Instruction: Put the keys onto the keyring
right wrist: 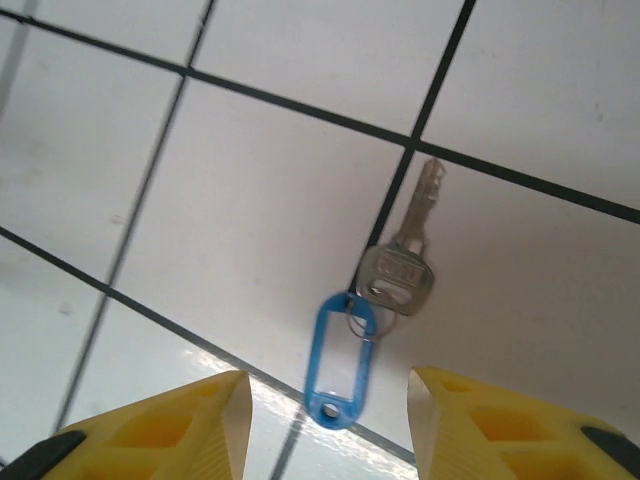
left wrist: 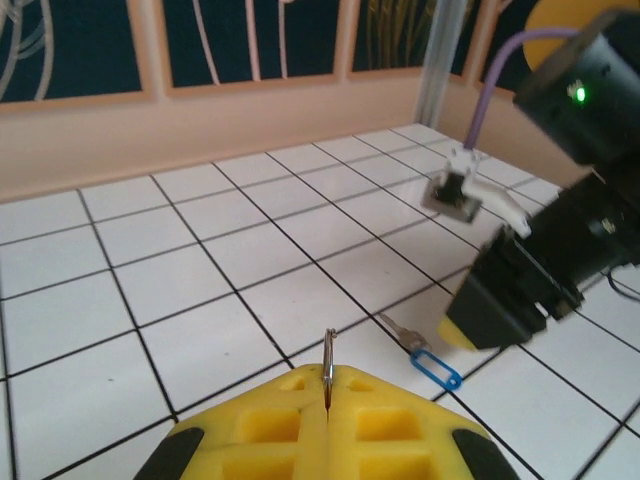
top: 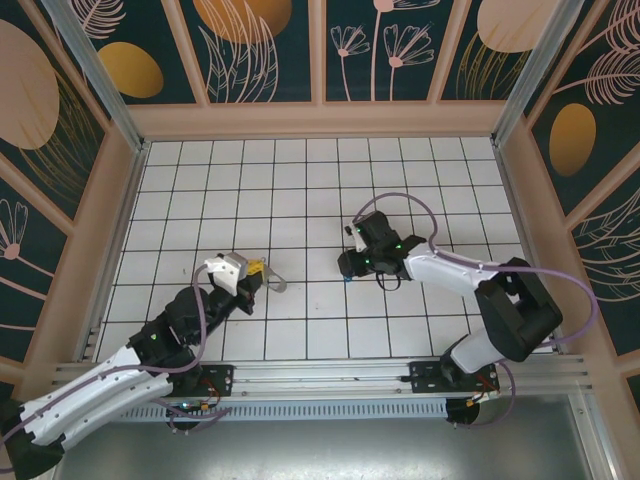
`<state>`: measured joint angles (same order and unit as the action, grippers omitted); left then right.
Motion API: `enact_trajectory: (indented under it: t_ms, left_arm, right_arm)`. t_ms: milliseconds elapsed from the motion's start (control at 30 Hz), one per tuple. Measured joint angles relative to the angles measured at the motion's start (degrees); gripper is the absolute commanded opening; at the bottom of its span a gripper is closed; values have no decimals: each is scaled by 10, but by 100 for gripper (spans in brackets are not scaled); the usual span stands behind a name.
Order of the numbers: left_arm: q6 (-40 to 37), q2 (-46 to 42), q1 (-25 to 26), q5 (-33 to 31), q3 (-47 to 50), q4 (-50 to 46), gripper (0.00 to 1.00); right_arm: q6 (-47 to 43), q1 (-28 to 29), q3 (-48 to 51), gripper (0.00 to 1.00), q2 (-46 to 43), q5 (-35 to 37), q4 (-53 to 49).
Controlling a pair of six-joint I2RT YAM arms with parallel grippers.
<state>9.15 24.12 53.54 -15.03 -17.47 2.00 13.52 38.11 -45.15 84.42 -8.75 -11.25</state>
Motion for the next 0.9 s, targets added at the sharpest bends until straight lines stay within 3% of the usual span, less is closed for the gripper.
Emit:
enact_trajectory:
  t_ms: [400,900]
  left_arm:
    - [-2,45,0,84,0,39,0]
    - [-9,45,0,86,0,52,0]
  right_arm:
    - [21,-62,49,40,5,-126,60]
    - [21,-63,42,37,70,-154,87]
